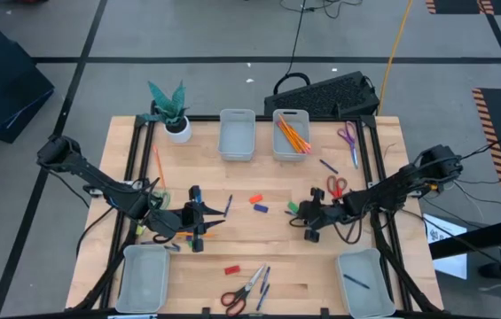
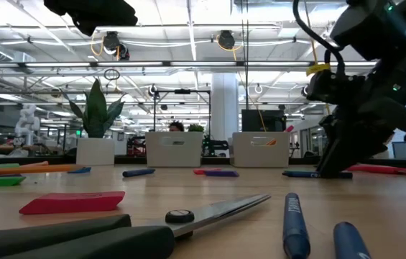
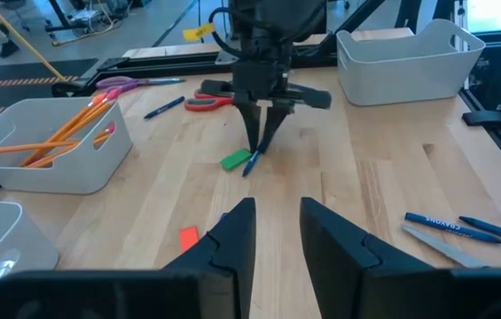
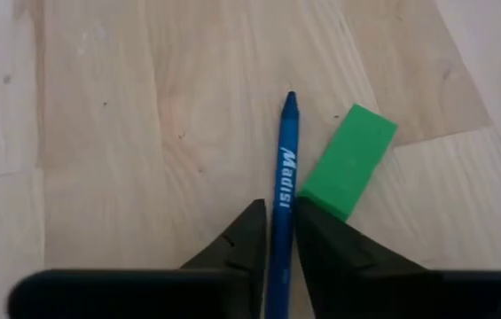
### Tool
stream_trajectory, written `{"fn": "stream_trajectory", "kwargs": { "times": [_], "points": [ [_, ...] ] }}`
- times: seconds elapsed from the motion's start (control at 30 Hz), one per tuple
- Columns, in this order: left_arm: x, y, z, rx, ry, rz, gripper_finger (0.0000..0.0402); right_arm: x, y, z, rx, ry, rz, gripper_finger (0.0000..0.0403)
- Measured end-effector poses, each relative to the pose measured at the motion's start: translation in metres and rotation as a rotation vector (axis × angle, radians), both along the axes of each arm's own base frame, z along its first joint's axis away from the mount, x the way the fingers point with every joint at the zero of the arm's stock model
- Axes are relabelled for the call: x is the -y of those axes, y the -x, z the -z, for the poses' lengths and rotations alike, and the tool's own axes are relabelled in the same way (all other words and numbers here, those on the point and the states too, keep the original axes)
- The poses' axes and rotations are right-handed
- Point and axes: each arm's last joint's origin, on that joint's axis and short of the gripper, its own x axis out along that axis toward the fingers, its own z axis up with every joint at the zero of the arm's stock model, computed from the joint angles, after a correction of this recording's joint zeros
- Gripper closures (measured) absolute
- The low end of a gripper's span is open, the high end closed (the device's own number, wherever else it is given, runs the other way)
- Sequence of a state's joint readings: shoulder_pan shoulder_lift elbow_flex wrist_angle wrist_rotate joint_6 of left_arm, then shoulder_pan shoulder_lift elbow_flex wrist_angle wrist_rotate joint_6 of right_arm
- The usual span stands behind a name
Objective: Sort crayons/erasers/pens/pencils in bins
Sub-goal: Put the blue crayon into the bottom right bin
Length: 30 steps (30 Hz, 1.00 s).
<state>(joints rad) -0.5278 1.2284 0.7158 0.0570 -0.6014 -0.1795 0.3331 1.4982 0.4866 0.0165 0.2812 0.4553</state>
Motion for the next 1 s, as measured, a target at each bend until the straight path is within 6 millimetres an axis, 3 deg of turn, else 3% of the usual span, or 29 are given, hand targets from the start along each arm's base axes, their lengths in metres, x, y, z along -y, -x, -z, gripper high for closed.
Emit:
{"fn": "stream_trajectory", "kwargs": {
  "times": [0.17,0.33,0.47,0.63,0.77,0.9,1.0],
  "points": [
    [0.0,0.0,0.0,0.0,0.0,0.0,0.0307,0.003,0.001,-0.004,-0.015,-0.06,0.034,0.0391],
    [0.0,0.0,0.0,0.0,0.0,0.0,0.0307,-0.004,-0.008,-0.031,-0.068,-0.132,-0.016,0.0384],
    [0.0,0.0,0.0,0.0,0.0,0.0,0.0307,-0.022,-0.028,-0.082,-0.089,-0.12,-0.064,0.0386],
    [0.001,-0.002,-0.004,0.039,0.021,0.0,0.0307,-0.054,-0.037,-0.145,-0.212,-0.203,-0.008,0.0387],
    [0.001,-0.002,-0.006,0.065,0.037,-0.001,0.0307,-0.081,-0.025,-0.171,-0.404,-0.378,0.171,0.0387],
    [0.001,-0.003,-0.006,0.066,0.04,-0.002,0.0307,-0.112,-0.007,-0.182,-0.6,-0.655,0.408,0.0384],
    [0.001,-0.002,-0.006,0.059,0.047,0.001,0.0307,-0.137,0.016,-0.183,-0.725,-0.704,0.595,0.0383]
  ]
}}
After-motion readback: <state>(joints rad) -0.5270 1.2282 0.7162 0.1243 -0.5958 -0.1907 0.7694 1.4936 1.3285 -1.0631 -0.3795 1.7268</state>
